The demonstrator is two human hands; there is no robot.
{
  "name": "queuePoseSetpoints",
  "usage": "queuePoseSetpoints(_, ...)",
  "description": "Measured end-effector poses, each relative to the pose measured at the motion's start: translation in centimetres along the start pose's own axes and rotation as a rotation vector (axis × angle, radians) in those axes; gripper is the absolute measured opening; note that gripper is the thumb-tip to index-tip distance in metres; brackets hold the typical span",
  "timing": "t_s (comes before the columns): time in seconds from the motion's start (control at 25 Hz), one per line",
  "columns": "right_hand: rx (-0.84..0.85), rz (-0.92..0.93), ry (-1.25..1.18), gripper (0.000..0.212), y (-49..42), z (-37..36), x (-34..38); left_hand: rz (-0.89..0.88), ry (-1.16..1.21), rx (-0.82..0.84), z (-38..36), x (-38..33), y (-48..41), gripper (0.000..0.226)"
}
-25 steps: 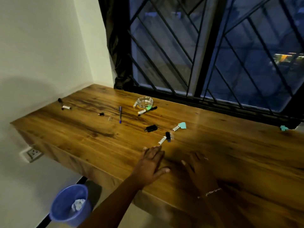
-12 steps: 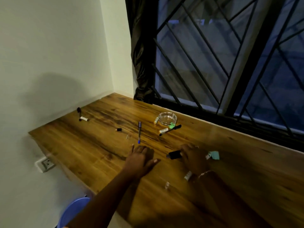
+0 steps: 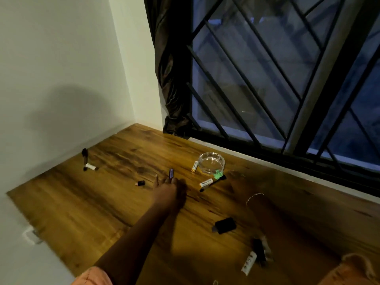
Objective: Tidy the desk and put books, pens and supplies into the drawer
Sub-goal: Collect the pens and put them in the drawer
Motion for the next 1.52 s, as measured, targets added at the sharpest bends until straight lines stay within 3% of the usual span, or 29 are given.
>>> queuePoseSetpoints(0.24, -0.046, 0.075, 0.073, 0.05, -2.7, -1.7, -0.5, 0.15, -0.015, -0.01, -1.6, -0.7, -3.0, 0.058)
queuePoseSetpoints(0.48, -0.099, 0.014, 0.051, 0.043, -1.6, -3.2, -2.2, 0.209, 0.139, -0.062, -2.3, -0.9, -4.7, 0.035)
queuePoseSetpoints(0.64, -0.246, 0.02, -0.443, 0.013, 0.3, -1.8, -2.0, 0.146, 0.373, -0.201, -0.2, 0.1, -4.3, 0.03)
queuePoseSetpoints(0.72, -0.35, 0.014, -0.865, 0.018, 1.2, 0.4, -0.6, 0.138, 0.544, -0.324, 0.9, 1.8, -4.6, 0.026)
queuePoseSetpoints(0.8, -0.442, -0.004, -1.13, 0.029, 1.2, 2.5, 1.2, 0.134, 0.66, -0.428, 1.7, 3.8, -5.4, 0.021)
queuePoseSetpoints(1.04, -0.523, 0.047, -0.992, 0.018, -1.4, 5.7, 9.6, 0.318, 0.714, -0.631, 4.9, 15.5, -7.2, 0.018)
queuePoseSetpoints(1.12, -0.503, -0.022, -1.027, 0.035, -1.4, 5.8, 10.9, 0.414, 0.68, -0.643, 5.9, 20.1, -7.7, 0.019)
queuePoseSetpoints(1.16, -0.496, -0.051, -1.043, 0.039, -1.8, 5.8, 11.6, 0.464, 0.67, -0.639, 6.4, 22.7, -8.0, 0.019)
queuePoseSetpoints(1.28, -0.512, -0.117, -1.011, 0.015, -3.5, 6.7, 13.8, 0.666, 0.585, -0.58, 7.5, 29.3, -9.3, 0.026)
queuePoseSetpoints(1.44, -0.47, -0.194, -0.994, 0.015, -6.0, 7.7, 16.1, 0.813, 0.588, -0.442, 7.2, 34.0, -11.0, 0.027)
queuePoseSetpoints(1.52, -0.471, -0.202, -1.017, 0.026, -6.5, 8.1, 17.2, 0.813, 0.583, -0.397, 6.6, 35.0, -11.7, 0.027)
Point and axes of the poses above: each hand's wrist, its own y-axis away from the middle knuckle, its own z-axis out of the back of the hand, x = y × z, the point moved 1 cm from there along -y, towards the middle knuckle, and after that the axes turned 14 degrees about y, right-handed, at the moved point
